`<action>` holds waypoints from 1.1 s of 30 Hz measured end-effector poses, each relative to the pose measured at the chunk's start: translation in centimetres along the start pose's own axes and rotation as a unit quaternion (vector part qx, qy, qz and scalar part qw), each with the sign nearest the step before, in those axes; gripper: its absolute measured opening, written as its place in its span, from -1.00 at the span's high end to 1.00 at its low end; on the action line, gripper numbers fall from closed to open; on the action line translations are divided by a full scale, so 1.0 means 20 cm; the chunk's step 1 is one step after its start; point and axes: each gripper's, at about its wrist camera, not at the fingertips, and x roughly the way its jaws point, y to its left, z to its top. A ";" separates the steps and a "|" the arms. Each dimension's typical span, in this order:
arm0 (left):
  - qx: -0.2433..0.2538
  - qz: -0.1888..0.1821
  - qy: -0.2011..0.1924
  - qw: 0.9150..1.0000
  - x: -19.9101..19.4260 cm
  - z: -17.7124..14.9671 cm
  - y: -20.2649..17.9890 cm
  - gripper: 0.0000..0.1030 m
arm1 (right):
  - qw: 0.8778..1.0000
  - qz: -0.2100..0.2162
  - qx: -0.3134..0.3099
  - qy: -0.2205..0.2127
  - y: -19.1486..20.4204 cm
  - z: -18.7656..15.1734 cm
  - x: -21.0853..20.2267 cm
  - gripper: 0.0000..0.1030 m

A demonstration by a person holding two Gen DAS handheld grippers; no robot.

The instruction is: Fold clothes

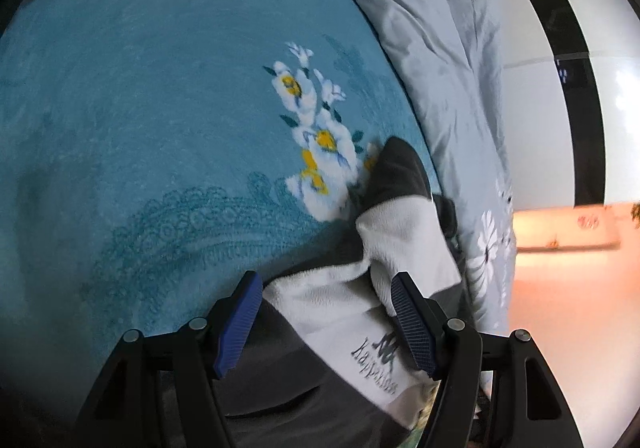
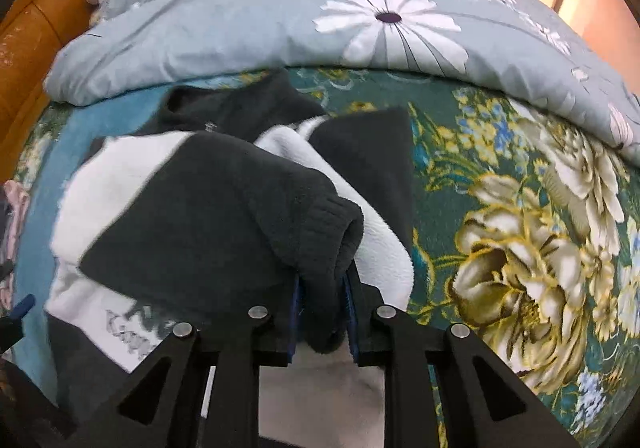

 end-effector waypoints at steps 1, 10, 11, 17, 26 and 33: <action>0.011 0.009 0.003 1.000 0.00 -0.01 -0.02 -0.38 | 1.000 -0.004 -0.002 -0.007 0.01 -0.01 -0.03 0.34; 0.110 0.125 0.088 0.982 0.09 -0.11 -0.09 -0.38 | 0.996 0.046 -0.005 0.076 0.01 -0.26 0.01 0.08; 0.117 0.130 0.086 0.981 0.08 -0.11 -0.09 -0.38 | 0.995 0.049 -0.008 0.082 0.00 -0.29 0.01 0.08; 0.096 0.178 0.092 0.975 0.04 -0.04 0.06 -0.38 | 0.991 0.095 0.014 0.090 -0.15 -0.42 -0.07 -0.25; 0.052 0.179 0.154 0.970 0.07 -0.08 0.25 -0.40 | 0.973 0.189 0.068 0.110 -0.25 -0.57 -0.05 -0.46; 0.057 0.132 0.190 0.971 0.12 -0.12 0.25 -0.40 | 0.963 0.227 0.073 0.123 -0.23 -0.66 -0.06 -0.46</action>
